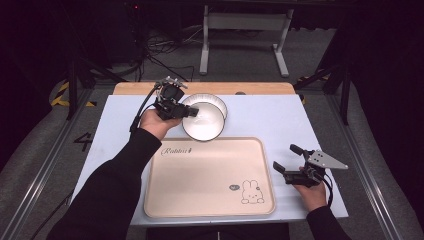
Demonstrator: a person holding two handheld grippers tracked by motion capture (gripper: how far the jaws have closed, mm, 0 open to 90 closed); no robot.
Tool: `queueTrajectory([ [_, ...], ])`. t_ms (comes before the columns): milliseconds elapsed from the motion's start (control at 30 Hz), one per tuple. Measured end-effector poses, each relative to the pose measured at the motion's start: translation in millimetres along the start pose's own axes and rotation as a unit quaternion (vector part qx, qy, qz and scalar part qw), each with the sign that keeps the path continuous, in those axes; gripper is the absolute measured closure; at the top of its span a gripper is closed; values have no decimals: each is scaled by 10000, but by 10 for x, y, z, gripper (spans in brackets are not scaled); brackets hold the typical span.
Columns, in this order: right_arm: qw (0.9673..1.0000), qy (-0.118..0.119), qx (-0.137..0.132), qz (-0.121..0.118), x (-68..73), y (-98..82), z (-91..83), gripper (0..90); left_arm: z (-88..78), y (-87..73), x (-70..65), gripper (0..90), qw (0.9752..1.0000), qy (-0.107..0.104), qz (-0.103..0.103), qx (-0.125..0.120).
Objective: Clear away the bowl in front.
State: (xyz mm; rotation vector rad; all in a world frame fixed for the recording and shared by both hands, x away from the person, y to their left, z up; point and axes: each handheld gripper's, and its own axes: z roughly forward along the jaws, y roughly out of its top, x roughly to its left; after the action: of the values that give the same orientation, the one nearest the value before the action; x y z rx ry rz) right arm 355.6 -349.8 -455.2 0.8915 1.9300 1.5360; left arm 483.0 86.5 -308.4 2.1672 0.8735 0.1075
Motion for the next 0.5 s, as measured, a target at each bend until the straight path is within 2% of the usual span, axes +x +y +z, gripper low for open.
queueTrajectory([
  [33,10000,0,0,0,0,0,0,44,0,0,0,806,10000,0,0,0],
  [100,10000,2,-4,2,0,0,-1,44,-8,-15,-91,806,9996,41,257,63],
  [233,10000,3,7,-15,1,0,-1,44,17,-37,-152,806,9990,-11,407,156],
  [367,10000,6,4,-21,2,0,-2,43,90,-73,-183,806,9983,-126,472,316],
  [500,10000,14,6,-19,2,1,-1,43,201,-140,-232,806,9964,-289,552,583],
])
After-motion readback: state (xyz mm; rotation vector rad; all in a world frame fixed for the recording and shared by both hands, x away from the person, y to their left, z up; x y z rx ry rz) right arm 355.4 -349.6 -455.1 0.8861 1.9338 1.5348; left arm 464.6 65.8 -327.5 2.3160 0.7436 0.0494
